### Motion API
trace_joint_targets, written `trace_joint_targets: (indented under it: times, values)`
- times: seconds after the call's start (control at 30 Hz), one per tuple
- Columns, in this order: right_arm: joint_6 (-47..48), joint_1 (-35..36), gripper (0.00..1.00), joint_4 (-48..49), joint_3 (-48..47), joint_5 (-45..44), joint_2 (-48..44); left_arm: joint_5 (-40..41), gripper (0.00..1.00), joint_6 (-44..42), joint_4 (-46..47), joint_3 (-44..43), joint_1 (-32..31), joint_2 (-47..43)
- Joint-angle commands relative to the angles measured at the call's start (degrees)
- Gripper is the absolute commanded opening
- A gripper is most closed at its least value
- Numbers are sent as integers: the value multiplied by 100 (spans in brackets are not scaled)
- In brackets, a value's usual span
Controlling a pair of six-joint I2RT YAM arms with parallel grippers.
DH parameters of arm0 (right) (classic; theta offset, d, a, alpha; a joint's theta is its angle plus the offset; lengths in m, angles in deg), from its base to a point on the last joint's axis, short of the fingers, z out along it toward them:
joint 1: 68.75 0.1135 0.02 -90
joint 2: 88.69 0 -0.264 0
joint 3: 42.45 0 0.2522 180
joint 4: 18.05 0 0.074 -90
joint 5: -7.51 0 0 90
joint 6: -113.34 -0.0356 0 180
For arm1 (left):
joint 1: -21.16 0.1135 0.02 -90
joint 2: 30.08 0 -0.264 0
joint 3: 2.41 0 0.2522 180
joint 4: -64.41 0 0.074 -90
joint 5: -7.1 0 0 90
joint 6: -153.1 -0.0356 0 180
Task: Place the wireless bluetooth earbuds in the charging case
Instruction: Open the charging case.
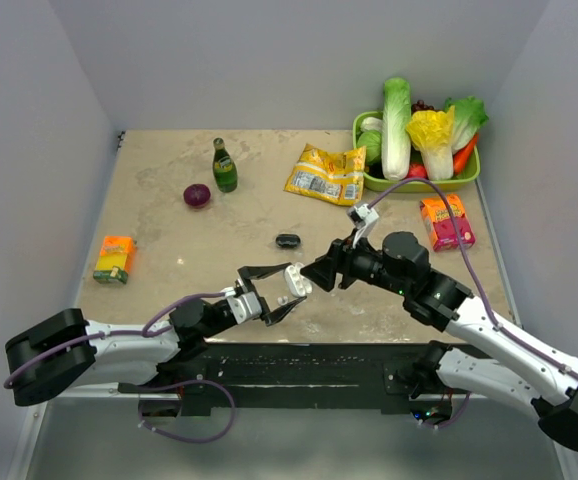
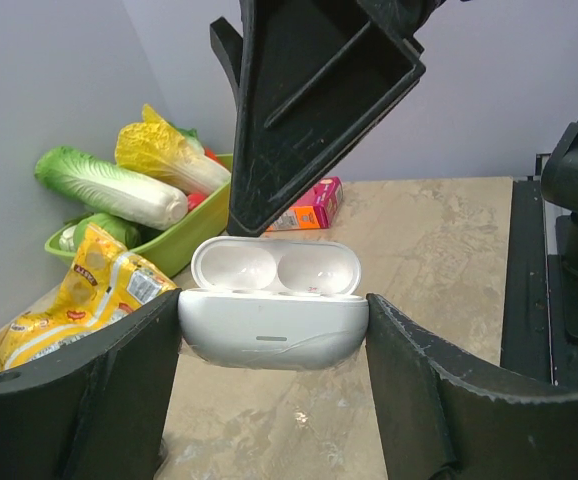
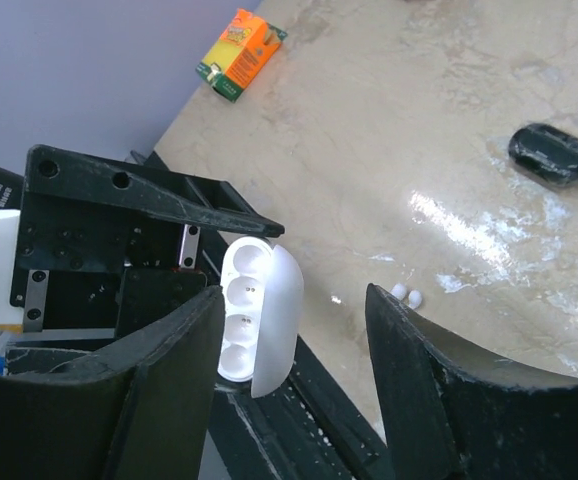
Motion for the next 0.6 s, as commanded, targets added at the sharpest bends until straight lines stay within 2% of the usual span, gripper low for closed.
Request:
trace_joint_targets:
  times: [0.0,0.27,0.57]
  values:
    - [-169,-14,60,491,88,325,158,7,0,-56,1580,1,-29,19]
    - [-108,-14,49,492,106,351,290,33,0,-64,1588,-17,-29,19]
    - [-37,-14,44,474,115,439,439,86,0,-73,1667,-25,-29,54]
